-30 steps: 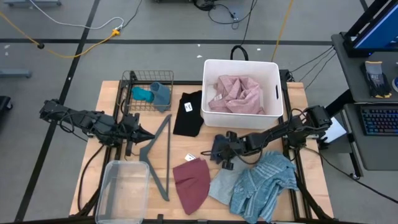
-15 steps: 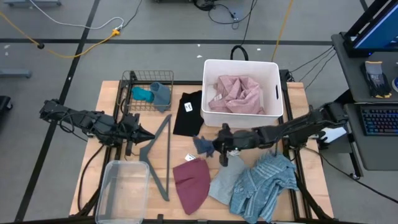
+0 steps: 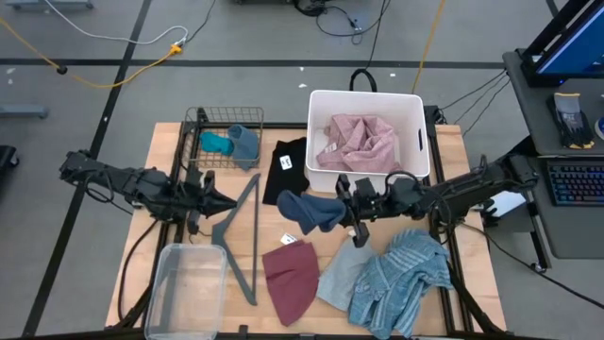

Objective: Pick & Place Cloths
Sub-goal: Put the dark blue sock in the gold wire basket

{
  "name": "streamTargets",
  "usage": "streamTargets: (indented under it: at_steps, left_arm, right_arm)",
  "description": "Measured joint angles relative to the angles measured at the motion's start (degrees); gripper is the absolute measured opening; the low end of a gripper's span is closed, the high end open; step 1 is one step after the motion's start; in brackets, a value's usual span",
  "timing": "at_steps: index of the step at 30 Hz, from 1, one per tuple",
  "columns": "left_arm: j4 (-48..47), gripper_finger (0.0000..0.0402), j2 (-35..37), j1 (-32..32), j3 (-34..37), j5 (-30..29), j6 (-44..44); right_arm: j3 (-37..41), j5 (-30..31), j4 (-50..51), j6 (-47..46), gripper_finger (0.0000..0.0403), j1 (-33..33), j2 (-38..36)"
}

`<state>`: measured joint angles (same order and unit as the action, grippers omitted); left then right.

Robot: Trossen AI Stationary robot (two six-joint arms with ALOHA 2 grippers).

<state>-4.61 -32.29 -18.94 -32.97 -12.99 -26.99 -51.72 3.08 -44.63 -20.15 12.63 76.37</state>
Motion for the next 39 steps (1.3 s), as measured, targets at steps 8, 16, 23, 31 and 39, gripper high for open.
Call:
streamTargets:
  at_steps: [8,16,23,31,39]
  left_arm:
    - [21.6,0.0106,-9.7,0.0,0.0,0.0,7.3]
    - [38.9,0.0201,-17.9,0.1,-0.1,-0.6,12.5]
    - [40.3,0.0253,-24.6,0.1,-3.4,-4.2,13.9]
    - [36.5,0.0264,-33.3,1.1,-11.9,-7.2,16.9]
    - [22.9,0.0265,-40.3,3.4,-23.1,-5.9,16.1]
  right_arm:
    - [0.0,0.0,0.5,-0.2,0.0002,-1.0,0.0]
    - [0.0,-0.2,2.6,-0.2,0.0002,-1.8,0.1]
    - [0.0,-1.6,5.6,-2.6,0.0002,-4.3,0.1]
    - [0.0,-11.1,7.5,-8.3,0.0001,-8.3,0.0]
    - [0.0,-18.2,11.6,-9.2,0.0001,-10.9,0.1]
